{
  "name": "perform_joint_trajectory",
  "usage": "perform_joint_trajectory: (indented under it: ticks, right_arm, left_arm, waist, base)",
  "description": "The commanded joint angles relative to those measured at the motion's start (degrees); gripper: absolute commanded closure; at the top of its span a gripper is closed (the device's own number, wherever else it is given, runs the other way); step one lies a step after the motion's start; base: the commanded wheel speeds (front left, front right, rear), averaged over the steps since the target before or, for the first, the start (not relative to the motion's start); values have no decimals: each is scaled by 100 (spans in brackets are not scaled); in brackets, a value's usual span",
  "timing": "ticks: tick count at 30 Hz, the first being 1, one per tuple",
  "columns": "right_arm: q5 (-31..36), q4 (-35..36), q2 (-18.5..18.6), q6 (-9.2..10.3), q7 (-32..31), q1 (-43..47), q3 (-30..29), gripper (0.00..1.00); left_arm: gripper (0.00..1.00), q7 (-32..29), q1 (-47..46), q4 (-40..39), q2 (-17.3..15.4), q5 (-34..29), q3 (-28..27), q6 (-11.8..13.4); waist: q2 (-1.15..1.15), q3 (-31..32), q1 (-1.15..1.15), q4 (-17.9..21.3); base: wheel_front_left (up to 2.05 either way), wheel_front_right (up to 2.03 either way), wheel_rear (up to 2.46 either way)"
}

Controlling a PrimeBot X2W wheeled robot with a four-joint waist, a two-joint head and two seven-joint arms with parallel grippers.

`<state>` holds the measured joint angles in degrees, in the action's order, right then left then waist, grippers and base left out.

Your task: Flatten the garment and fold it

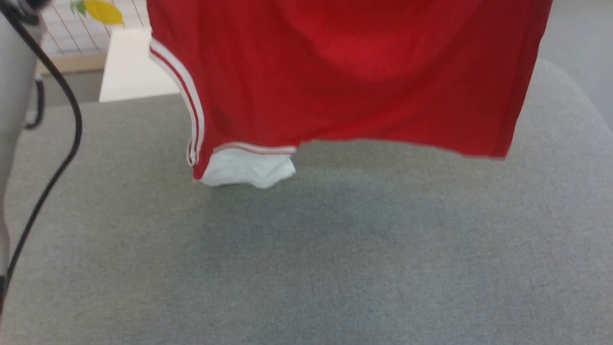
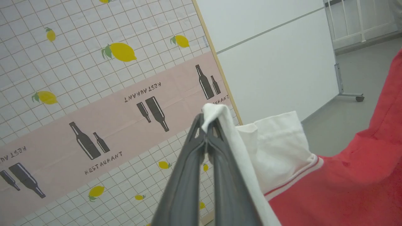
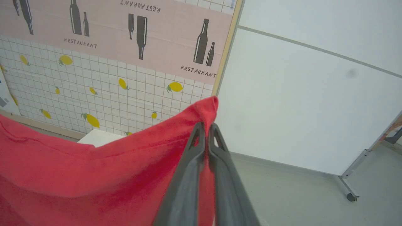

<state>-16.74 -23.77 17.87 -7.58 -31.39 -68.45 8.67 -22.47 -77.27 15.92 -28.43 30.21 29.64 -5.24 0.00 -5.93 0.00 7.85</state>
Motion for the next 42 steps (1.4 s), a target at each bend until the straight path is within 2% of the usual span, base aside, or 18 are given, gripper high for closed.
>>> perform_joint_trajectory:
  ticks: [1, 5, 8, 14, 17, 23, 30, 36, 40, 42]
  right_arm:
    - [-22, -17, 46, 9, 61, -180, 15, 100]
    - [-41, -147, 23, 9, 447, -546, -42, 100]
    - [109, -377, -44, 9, 880, -793, -28, 100]
    - [382, -949, -6, 9, 1603, -1589, 91, 100]
    - [394, -1117, 121, 9, 1831, -1864, 257, 100]
    - [333, -1346, 421, 9, 2378, -2095, 636, 100]
    - [-18, -1338, 762, 9, 2994, -1910, 1368, 100]
    - [-835, -742, 1287, 9, 3326, -1159, 1982, 100]
    - [-1354, -59, 1761, 9, 3482, -200, 2026, 100]
    - [-1535, 268, 1973, 9, 3525, 395, 1936, 100]
  left_arm:
    - [100, 150, -233, -11, -3, -127, 1, 60]
    - [100, 881, -720, 138, 21, -644, -22, 266]
    - [100, 1438, -1021, 383, 87, -871, -61, 367]
    - [100, 2009, -1952, 830, 171, -1246, 11, 294]
    - [100, 2247, -2314, 1016, 206, -1327, 93, 143]
    - [100, 2720, -2455, 1231, 182, -1395, 337, -59]
    - [100, 3168, -1939, 1103, 68, -1187, 536, -157]
    - [100, 3293, -956, 370, -128, -1018, 925, -192]
    - [100, 3121, 116, -370, -319, -812, 1116, -43]
    - [100, 3026, 774, -808, -413, -658, 1179, 160]
  waist:
    - [0, -564, 0, 100]
    - [0, -1249, 0, 207]
    - [0, -1505, 0, 280]
    - [0, -2082, 0, 185]
    - [0, -2363, 0, 87]
    - [0, -2865, 0, -120]
    - [0, -3239, 0, -286]
    - [0, -3224, 0, -450]
    - [0, -2995, 0, -561]
    - [0, -2851, 0, -592]
  base:
    - [0, 0, 0]
    - [0, 0, 0]
    - [0, 0, 0]
    - [0, 0, 0]
    - [0, 0, 0]
    - [0, 0, 0]
    - [0, 0, 0]
    - [0, 0, 0]
    - [0, 0, 0]
    - [0, 0, 0]
